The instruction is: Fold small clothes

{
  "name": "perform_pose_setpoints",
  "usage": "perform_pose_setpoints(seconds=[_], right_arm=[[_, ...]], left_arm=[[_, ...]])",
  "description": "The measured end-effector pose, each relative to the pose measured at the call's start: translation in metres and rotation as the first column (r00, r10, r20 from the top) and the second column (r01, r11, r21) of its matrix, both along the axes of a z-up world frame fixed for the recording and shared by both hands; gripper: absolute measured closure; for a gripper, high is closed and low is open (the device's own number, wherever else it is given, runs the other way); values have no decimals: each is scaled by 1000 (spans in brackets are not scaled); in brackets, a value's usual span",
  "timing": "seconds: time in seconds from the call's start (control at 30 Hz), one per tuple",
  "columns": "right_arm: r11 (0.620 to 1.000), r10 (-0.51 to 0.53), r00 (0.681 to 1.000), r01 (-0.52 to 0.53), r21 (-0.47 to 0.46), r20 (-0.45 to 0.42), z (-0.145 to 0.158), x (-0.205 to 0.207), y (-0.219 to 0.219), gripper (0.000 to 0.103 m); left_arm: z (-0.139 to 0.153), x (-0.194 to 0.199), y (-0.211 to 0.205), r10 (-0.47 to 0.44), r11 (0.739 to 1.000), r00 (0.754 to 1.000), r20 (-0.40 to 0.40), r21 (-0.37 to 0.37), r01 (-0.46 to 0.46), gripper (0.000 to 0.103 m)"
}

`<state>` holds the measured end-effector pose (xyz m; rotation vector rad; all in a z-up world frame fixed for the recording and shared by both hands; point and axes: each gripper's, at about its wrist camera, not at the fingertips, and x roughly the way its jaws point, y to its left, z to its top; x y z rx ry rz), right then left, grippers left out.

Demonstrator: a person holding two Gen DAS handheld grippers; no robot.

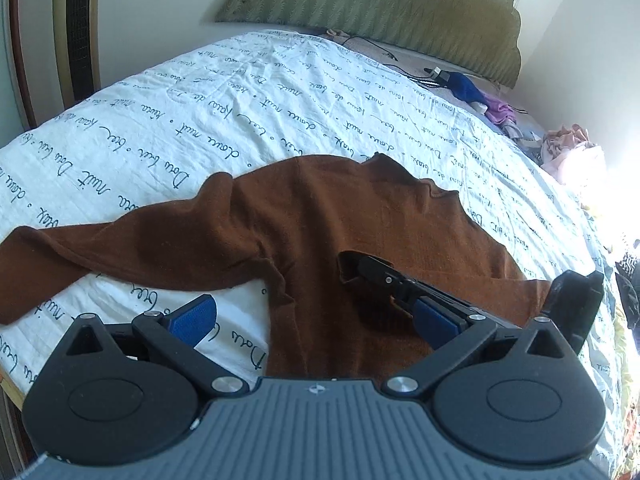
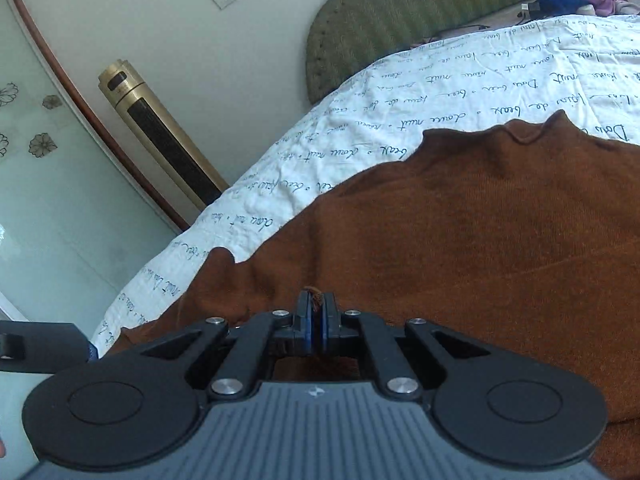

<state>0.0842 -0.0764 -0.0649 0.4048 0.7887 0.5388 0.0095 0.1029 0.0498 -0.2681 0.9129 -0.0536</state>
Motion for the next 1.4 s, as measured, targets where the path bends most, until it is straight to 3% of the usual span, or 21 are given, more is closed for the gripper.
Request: perform_pose_setpoints(seconds=[0.1,0.23,0.4,0.53,0.63,0.7,0.77,0.8,0.87,0.9,0.93,1.03,1.1,1.17,1.2,1.23,1.27,1.3,1.4], right_arm=[[1000,-1,1000,1,-9,-7,-6,2,7,99],[998,35,999,-34,-53,14,-6,-2,25,99],[993,75,997,-72,-95,26,-8,-10,46,99],[985,110,994,-108,-134,10,-15,-11,57,99],[974,122,992,-115,-197,22,-17,-16,66,98],[972,115,993,-109,-210,17,-14,-18,66,95],[978,100,994,-91,-185,39,-5,-25,58,88],[980,81,995,-69,-186,56,0,-28,53,80],[973,38,994,-15,-230,98,8,-33,45,49],[966,31,993,-1,-259,113,9,-33,44,13],[960,31,991,6,-281,129,10,-33,43,3],[948,58,988,-11,-317,140,9,-30,46,5],[961,39,985,9,-278,166,13,-35,44,4],[939,66,986,-10,-343,154,12,-36,54,6],[921,68,984,1,-389,165,10,-37,60,23],[906,87,985,-16,-423,151,6,-36,65,59],[903,83,989,-23,-428,123,1,-33,67,75],[910,80,991,-28,-413,111,-2,-32,67,87],[909,58,989,4,-417,135,-2,-36,68,94]], left_arm=[[-14,2,-1,47,999,997,-59,22,-46,0],[-27,-5,18,193,979,976,-97,-51,-199,1],[-22,-13,42,260,962,964,-50,-75,-263,3],[-6,-8,38,160,987,986,-43,42,-158,0],[3,-4,30,99,992,992,-72,82,-94,0],[9,-9,30,108,992,993,-54,72,-104,0],[14,-15,38,141,990,989,-38,-10,-141,0],[15,-19,44,182,981,982,-46,-59,-184,0],[18,-20,48,276,958,954,-117,-41,-282,0],[20,-20,48,293,955,946,-136,-6,-297,2],[23,-19,47,283,959,949,-142,19,-283,3],[32,-14,44,252,967,949,-190,85,-240,5],[40,-20,50,321,946,929,-184,112,-305,6],[50,-32,63,398,917,900,-181,53,-395,6],[56,-34,67,388,920,904,-179,11,-393,3],[63,-35,69,368,924,911,-188,-32,-380,3],[70,-36,70,354,927,914,-198,-55,-371,3],[76,-38,70,344,928,916,-205,-76,-365,3],[91,-47,65,293,924,934,-202,-190,-331,1]])
